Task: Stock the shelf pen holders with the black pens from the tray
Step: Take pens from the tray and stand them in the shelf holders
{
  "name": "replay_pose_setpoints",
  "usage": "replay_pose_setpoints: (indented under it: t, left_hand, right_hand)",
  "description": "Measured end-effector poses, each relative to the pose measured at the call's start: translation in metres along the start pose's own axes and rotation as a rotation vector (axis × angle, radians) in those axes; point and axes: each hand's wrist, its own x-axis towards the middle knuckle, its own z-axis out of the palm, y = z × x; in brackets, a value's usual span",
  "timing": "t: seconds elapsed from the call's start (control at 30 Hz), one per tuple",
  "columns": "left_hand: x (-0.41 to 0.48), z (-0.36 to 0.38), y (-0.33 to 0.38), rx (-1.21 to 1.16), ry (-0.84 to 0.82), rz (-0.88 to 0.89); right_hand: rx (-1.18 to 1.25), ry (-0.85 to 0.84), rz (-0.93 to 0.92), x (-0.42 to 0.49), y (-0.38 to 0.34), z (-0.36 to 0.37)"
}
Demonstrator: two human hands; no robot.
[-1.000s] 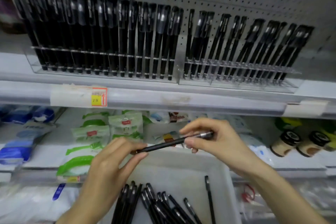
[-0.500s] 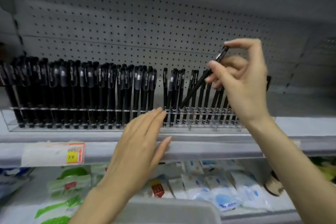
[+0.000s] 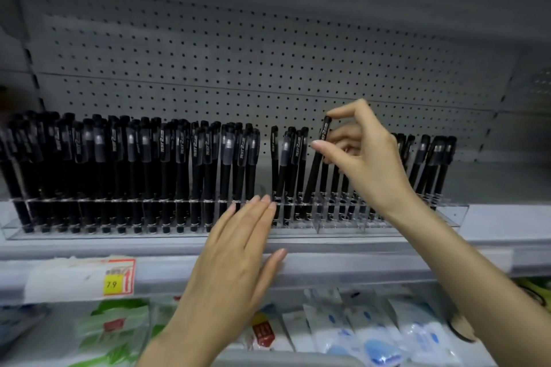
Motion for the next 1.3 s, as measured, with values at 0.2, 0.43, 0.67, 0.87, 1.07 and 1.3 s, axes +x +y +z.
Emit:
replay_pose_setpoints:
  t: [0.2, 0.43, 0.67, 0.87, 1.07, 1.3]
  left_hand:
    - [0.000, 0.001, -0.003, -0.017, -0.008, 0.011]
    - [-0.002, 0.002, -0.001, -0.027, -0.003, -0.004]
    - [0.000, 0.003, -0.001, -0.061, 0.015, 0.005]
    - [0.000, 0.004, -0.002, -0.062, 0.015, 0.007]
    - [0.000, -0.003, -0.008, -0.123, -0.019, 0.030]
    - [-0.010, -0.021, -0.001, -0.167, 0.011, 0.050]
  right_hand:
    - [0.090, 0.200, -0.075, 0.009, -0.007, -0.007]
    - [-0.016, 0.078, -0.050, 0.006, 0.007, 0.004]
    - [-0.155, -0.069, -0.091, -0.002, 0.019, 0.014]
    - [-0.270, -0.053, -0.113, -0.003, 0.022, 0.014]
    - [-0.277, -0.042, -0.128, -0.006, 0.017, 0.010]
    - [-0.190, -0.062, -0.140, -0.031, -0.011, 0.009]
